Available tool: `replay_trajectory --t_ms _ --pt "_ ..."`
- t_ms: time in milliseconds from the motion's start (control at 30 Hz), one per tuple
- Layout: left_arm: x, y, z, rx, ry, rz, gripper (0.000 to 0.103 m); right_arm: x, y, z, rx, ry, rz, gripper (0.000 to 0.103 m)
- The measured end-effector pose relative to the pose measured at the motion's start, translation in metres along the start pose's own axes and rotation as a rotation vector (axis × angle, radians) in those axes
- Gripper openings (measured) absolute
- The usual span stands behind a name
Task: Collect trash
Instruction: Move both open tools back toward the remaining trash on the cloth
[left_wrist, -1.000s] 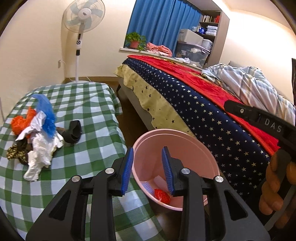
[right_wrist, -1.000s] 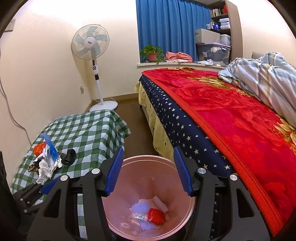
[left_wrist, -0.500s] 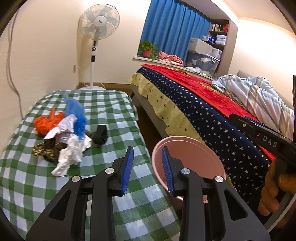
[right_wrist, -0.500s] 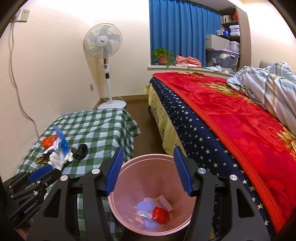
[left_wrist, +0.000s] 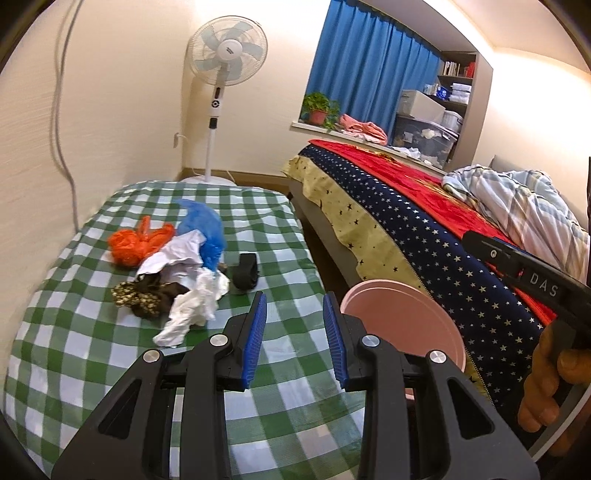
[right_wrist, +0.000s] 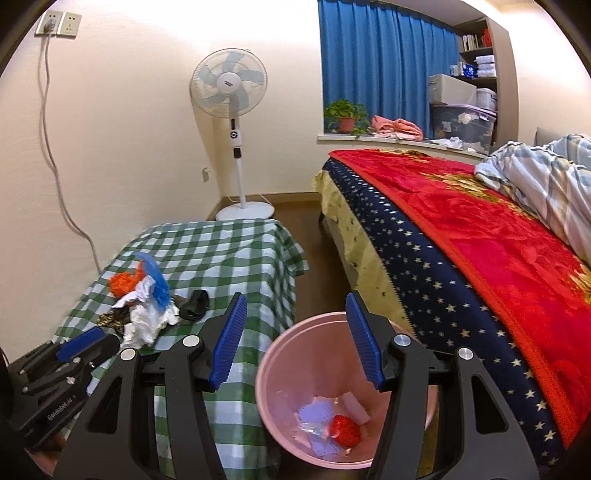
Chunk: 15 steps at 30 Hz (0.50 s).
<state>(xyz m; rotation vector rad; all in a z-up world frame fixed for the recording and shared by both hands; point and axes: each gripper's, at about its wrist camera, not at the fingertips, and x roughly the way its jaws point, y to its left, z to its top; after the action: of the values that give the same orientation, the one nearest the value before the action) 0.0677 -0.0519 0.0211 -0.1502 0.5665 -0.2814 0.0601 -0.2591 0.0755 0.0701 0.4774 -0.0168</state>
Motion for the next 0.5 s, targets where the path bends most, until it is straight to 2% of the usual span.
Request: replay_trajectory --t_ms 200,500 --pt "-0.005 0.017 -0.002 -0.03 -0.004 0.04 0.032 0.004 0.018 0.002 0.008 0.003 0.054 0.054" --pt "-0.005 0.047 -0.007 -0.093 -0.005 0.143 0.032 0.025 0.047 -0.005 -0.001 0.037 0.129 0.05"
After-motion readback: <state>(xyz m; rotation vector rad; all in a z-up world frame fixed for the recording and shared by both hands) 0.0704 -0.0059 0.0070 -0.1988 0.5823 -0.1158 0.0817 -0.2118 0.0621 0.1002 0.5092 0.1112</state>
